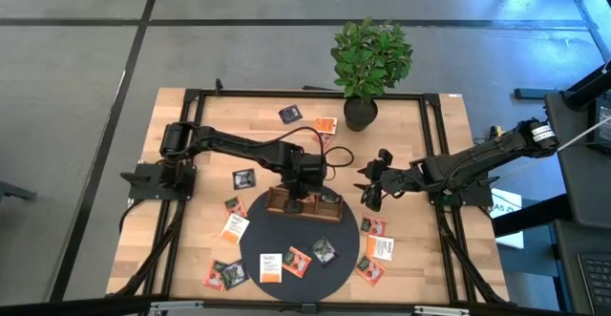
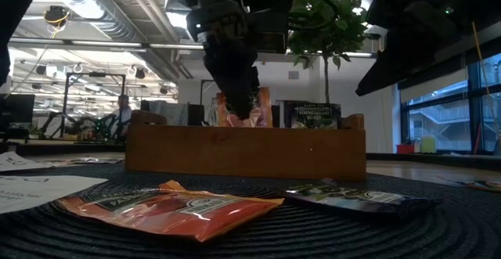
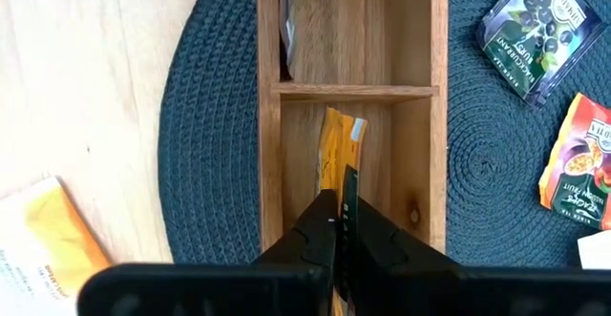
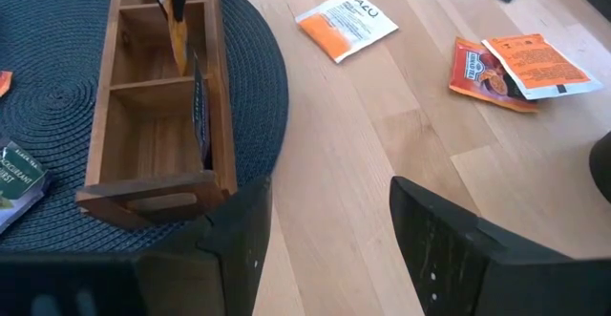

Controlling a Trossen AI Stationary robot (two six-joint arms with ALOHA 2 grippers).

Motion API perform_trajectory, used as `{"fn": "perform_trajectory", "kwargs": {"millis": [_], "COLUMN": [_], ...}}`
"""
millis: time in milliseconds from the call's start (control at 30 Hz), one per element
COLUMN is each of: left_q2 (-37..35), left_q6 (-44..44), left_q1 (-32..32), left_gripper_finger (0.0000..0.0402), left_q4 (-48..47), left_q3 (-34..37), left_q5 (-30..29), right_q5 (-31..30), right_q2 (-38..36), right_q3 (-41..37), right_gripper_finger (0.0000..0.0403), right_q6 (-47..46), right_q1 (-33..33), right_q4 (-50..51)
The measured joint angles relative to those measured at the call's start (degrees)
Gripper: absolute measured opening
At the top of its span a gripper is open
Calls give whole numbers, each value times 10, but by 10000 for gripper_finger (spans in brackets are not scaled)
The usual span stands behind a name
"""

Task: Pick & Place Tea
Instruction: Put the orange black tea bag into the middle section of the wooden organizer

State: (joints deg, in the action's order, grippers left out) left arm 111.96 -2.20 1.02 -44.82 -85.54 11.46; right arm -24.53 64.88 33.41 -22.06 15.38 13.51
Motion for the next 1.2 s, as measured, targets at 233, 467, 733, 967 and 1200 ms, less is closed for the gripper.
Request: {"fn": "perform_trajectory", "kwargs": {"millis": [233, 467, 733, 967, 1200], "left_q2": [0, 0, 0, 0, -14], "left_q6": [0, 13, 25, 25, 25], "left_q1": [-7, -8, -8, -8, -8], "left_gripper_finger": [4, 4, 36, 70, 82], "left_q4": [0, 0, 0, -1, -16], "left_q3": [0, 0, 0, 0, -3], "left_q5": [0, 0, -47, -48, -40], "right_q5": [0, 0, 0, 1, 1], "right_q2": [0, 0, 0, 0, 0], "right_q3": [0, 0, 0, 0, 0], "right_gripper_finger": [213, 213, 214, 214, 214], "right_q6": [0, 0, 0, 0, 0], "right_q1": [0, 0, 0, 0, 0], "right_q4": [0, 0, 0, 0, 0]}}
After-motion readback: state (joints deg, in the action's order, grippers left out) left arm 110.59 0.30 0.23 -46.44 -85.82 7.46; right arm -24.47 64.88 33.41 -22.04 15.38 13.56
